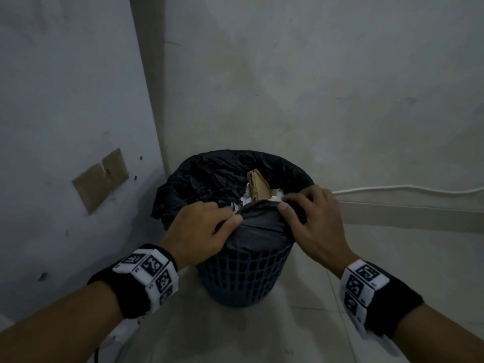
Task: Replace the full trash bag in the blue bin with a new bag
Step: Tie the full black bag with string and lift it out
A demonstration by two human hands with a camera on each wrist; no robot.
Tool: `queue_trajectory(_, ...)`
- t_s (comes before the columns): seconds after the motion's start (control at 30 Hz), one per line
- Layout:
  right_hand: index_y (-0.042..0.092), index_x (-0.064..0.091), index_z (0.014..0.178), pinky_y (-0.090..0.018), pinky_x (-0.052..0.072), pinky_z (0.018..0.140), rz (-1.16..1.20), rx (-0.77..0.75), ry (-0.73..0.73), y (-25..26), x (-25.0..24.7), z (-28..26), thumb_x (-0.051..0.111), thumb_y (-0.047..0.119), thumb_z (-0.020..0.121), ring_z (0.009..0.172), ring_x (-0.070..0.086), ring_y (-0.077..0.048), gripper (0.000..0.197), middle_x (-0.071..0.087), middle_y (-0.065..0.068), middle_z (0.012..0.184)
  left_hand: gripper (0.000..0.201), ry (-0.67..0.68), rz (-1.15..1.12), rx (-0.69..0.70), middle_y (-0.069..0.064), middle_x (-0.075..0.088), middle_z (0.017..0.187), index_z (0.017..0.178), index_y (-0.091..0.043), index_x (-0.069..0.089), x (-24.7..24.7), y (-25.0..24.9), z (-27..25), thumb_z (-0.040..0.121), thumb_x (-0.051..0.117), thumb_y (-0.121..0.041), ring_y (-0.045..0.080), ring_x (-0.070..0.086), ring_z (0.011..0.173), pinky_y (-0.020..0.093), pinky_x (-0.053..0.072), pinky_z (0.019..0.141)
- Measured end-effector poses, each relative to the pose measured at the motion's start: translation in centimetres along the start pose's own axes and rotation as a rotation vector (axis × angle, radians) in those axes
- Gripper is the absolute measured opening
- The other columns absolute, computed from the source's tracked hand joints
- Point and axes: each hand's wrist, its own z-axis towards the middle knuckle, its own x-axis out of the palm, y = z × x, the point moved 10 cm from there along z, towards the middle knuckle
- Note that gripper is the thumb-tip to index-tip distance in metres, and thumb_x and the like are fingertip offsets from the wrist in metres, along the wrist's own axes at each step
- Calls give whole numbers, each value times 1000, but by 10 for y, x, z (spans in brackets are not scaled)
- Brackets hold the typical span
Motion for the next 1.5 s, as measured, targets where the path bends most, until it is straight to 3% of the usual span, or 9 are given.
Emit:
queue_trajectory(0.23, 22, 61, 78, -42, 38, 87, -150, -186, 55, 20, 15, -13, 18, 50, 101, 92, 57, -23, 56, 60, 8, 79, 35, 52, 135, -366, -5, 60, 77, 68, -27, 55, -10, 65, 12, 95, 42, -45, 20, 55, 77, 41, 42, 84)
queue_trajectory(0.33, 22, 68, 79, -43, 38, 84, -226, -125, 11, 24, 20, -11, 10, 48, 102, 85, 57, -24, 67, 65, 7, 75, 30, -54, -17, -296, -5, 63, 99, 93, -19, 65, -14, 47, 18, 97, 41, -36, 16, 58, 89, 40, 47, 84)
queue_trajectory(0.47, 21, 69, 84, -41, 38, 84, -100, -35, -34, 17, 17, -10, 26, 49, 99, 94, 54, -22, 54, 63, 3, 88, 39, 104, -172, -268, -10, 60, 115, 114, -27, 61, 7, -2, 18, 100, 30, -46, 9, 56, 101, 32, 47, 88)
queue_trajectory(0.63, 20, 42, 132, -46, 44, 98, 379, 686, 55, -61, 28, -25, 30, 61, 95, 120, 49, -33, 56, 48, -11, 132, 50, 289, -96, -411, -1, 61, 115, 136, -37, 44, 30, -24, 5, 96, 23, -57, 19, 54, 110, 32, 42, 92)
queue_trajectory(0.77, 19, 50, 117, -38, 54, 64, 946, 1231, 426, -59, 66, -62, 25, 76, 88, 90, 66, -39, 68, 63, -20, 104, 62, 275, 19, -441, -2, 61, 120, 141, -40, 40, 34, -18, 4, 89, 23, -68, 18, 57, 108, 28, 42, 81)
queue_trajectory(0.97, 8, 58, 107, -34, 49, 62, 1217, 1202, 286, -54, 56, -39, 49, 36, 100, 82, 60, -25, 31, 61, -11, 96, 78, 270, 226, -378, -7, 56, 62, 84, -33, 66, 41, -14, 5, 79, 5, -81, 9, 54, 66, 26, 40, 56)
queue_trajectory(1.2, 17, 53, 113, -25, 43, 47, 573, 914, -11, -78, 14, -19, 56, 22, 92, 62, 59, -24, 22, 64, -9, 91, 73, 220, 153, -282, -6, 51, 58, 67, -25, 56, 39, -19, 7, 80, 8, -78, 10, 51, 62, 27, 37, 55)
queue_trajectory(1.3, 21, 55, 105, -31, 45, 60, 268, 632, -39, -65, -11, -5, 54, 20, 91, 65, 59, -23, 13, 61, 1, 72, 69, 217, 133, -242, -5, 49, 56, 61, -22, 47, 40, -21, 6, 83, 11, -76, 10, 49, 58, 27, 34, 53)
queue_trajectory(1.5, 25, 56, 103, -34, 46, 59, 315, 422, -206, -32, -31, 14, 55, 20, 95, 60, 55, -16, 10, 55, 3, 63, 52, 49, 15, -94, -6, 31, 46, 54, -28, 28, 19, -25, 11, 96, 26, -57, 11, 35, 42, 27, 29, 42)
